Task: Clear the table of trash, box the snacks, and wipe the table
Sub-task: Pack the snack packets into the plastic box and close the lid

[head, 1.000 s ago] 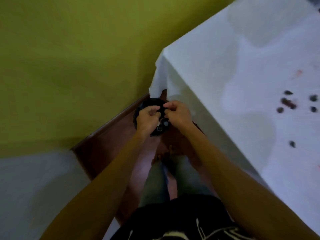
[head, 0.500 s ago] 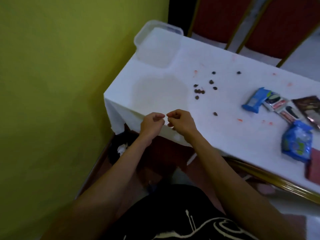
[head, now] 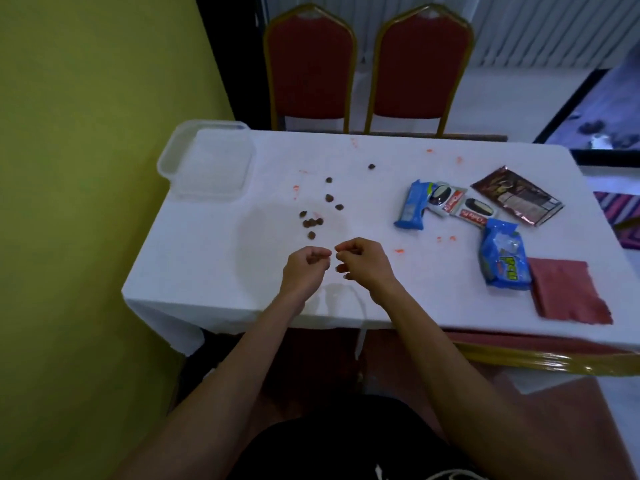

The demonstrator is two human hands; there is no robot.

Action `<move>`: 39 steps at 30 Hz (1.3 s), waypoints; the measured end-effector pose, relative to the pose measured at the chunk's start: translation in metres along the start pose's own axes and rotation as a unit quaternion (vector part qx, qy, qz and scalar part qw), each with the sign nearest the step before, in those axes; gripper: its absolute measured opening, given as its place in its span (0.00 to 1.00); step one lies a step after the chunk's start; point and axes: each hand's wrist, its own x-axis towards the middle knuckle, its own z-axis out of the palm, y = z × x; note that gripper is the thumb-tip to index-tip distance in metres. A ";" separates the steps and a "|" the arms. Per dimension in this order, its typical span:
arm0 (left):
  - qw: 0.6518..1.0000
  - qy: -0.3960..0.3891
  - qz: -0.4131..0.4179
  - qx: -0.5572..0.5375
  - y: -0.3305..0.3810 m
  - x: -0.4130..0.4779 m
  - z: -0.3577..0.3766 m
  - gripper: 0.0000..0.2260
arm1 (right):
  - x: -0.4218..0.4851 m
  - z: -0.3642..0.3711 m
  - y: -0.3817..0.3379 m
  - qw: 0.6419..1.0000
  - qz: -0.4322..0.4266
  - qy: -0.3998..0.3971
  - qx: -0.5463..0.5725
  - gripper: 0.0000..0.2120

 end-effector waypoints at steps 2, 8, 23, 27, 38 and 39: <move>1.000 -0.009 -0.005 0.003 0.005 0.007 0.012 0.08 | 0.007 -0.013 -0.001 1.000 0.004 0.003 0.004 0.08; 1.000 -0.014 -0.013 0.006 0.019 0.020 0.043 0.07 | 0.029 -0.051 0.000 1.000 0.010 -0.002 0.005 0.08; 0.999 -0.044 -0.019 0.026 0.045 0.055 0.079 0.07 | 0.063 -0.097 0.003 1.000 0.023 -0.003 0.001 0.06; 0.999 -0.044 -0.031 -0.009 0.056 0.070 0.076 0.07 | 0.077 -0.091 -0.010 1.000 0.013 -0.006 -0.004 0.07; 0.996 0.003 -0.069 -0.064 0.054 0.128 0.022 0.07 | 0.125 -0.040 -0.034 0.998 0.046 -0.028 -0.023 0.08; 0.995 0.004 -0.073 -0.069 0.055 0.134 0.015 0.07 | 0.131 -0.033 -0.039 0.998 0.049 -0.029 -0.023 0.08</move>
